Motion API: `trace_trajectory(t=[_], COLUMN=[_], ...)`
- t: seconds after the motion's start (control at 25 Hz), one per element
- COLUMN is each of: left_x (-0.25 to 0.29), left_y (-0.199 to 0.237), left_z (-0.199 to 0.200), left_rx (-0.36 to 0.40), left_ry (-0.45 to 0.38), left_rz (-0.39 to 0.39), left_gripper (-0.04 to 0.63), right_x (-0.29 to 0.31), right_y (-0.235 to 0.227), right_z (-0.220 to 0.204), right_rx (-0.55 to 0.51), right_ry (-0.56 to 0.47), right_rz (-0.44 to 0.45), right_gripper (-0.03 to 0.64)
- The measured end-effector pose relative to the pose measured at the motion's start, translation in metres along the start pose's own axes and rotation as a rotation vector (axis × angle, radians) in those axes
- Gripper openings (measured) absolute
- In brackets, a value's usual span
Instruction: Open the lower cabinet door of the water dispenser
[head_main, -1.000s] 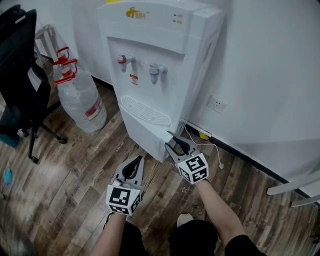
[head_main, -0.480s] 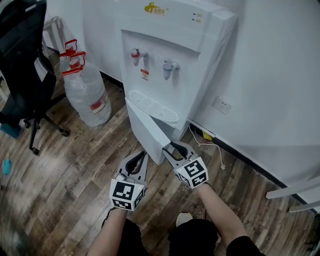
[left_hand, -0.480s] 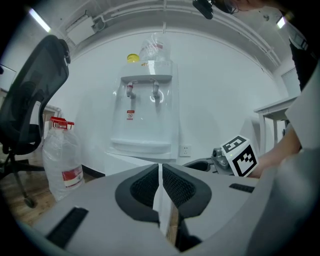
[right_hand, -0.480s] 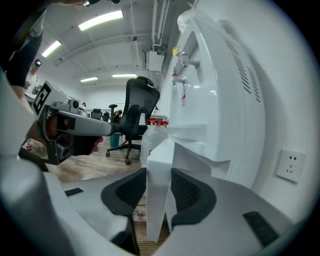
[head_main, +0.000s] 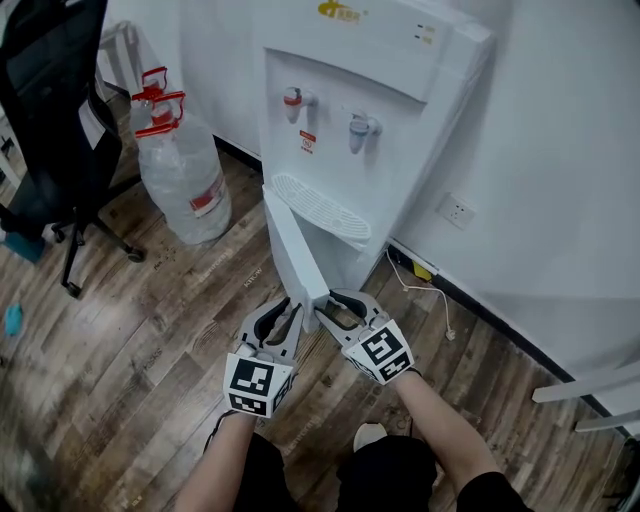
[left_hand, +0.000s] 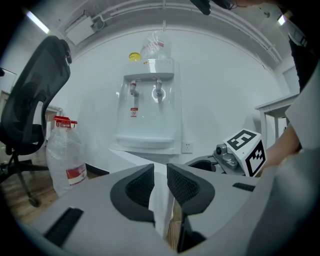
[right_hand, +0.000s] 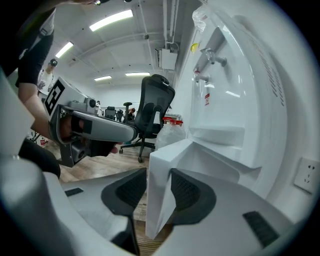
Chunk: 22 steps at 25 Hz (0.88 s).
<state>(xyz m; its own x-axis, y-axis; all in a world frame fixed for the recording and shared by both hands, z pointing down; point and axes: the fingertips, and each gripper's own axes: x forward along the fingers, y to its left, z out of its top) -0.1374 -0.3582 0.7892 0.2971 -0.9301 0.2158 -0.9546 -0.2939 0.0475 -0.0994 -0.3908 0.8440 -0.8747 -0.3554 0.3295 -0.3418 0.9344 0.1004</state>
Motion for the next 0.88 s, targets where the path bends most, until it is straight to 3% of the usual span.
trace_trajectory(t=[0.52,0.88], left_x=[-0.013,-0.023], left_y=[0.028,0.060], left_z=[-0.011,-0.021], left_rx=[0.018,0.046], left_ry=[0.029,0.057], left_rz=[0.083,0.177], left_gripper=[0.176,0.195], right_x=[0.034,0.062], right_y=[0.053,0.081], right_z=[0.015,0.025], right_rx=[-0.045,-0.059], right_ry=[-0.032,-0.048], right_rz=[0.149,0.231], right_gripper=[0.158,0.158])
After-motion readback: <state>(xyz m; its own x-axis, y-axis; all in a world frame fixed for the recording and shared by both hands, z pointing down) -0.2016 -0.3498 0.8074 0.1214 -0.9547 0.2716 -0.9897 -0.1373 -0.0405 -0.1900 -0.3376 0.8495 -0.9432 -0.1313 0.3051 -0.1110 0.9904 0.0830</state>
